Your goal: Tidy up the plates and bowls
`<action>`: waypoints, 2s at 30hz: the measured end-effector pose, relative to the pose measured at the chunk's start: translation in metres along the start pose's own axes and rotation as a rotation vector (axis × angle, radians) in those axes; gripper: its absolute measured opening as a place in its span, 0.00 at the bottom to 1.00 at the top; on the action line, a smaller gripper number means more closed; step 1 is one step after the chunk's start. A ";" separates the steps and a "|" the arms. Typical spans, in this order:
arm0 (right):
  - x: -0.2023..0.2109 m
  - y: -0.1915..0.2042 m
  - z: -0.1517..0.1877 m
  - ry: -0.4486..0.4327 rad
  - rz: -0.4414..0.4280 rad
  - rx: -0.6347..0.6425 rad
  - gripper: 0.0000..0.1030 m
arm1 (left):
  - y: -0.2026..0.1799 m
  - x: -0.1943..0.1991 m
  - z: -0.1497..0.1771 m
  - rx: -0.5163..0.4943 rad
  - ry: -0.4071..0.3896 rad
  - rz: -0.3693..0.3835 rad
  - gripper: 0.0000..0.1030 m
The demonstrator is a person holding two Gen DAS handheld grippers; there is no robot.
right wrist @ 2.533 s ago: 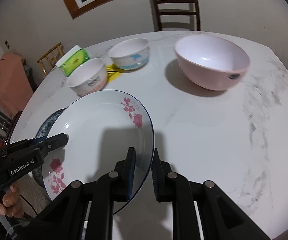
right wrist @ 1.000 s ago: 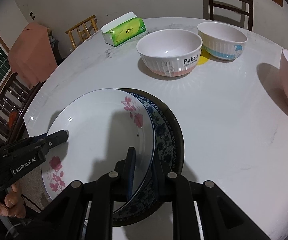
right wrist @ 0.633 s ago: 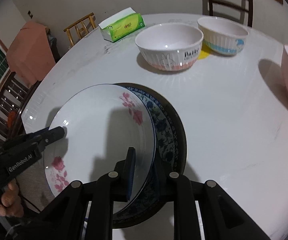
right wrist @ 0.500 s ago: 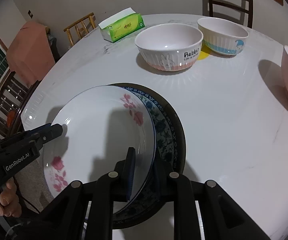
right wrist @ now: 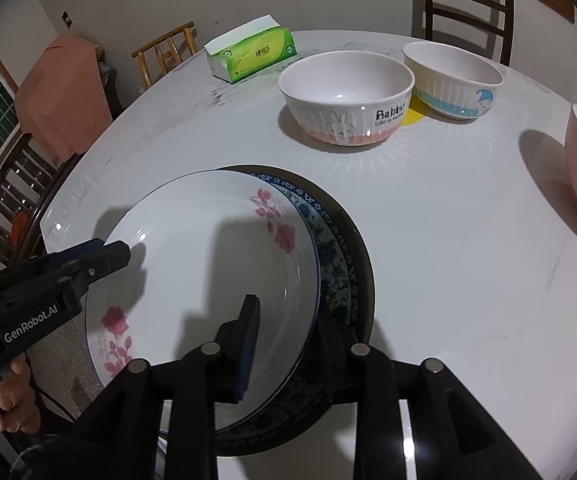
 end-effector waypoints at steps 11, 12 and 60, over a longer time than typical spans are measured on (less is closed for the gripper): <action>0.017 0.005 -0.004 -0.049 0.015 0.029 0.32 | -0.008 0.008 -0.001 -0.004 -0.026 -0.005 0.39; 0.019 0.005 -0.005 -0.053 0.016 0.029 0.32 | -0.009 0.010 -0.002 -0.006 -0.030 -0.007 0.39; 0.220 -0.238 0.009 -0.271 0.327 -0.264 0.32 | -0.278 0.060 -0.069 -0.290 -0.054 0.212 0.61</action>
Point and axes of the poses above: each gripper's, at about its wrist camera, not at the fingertips, and x roughly against the way its jaws point, y to its left, z to its underside, the point moved 3 cm from there along -x, roughly the way its jaws point, and after that the axes turned 9 degrees about -z, right-handed, at the moved point
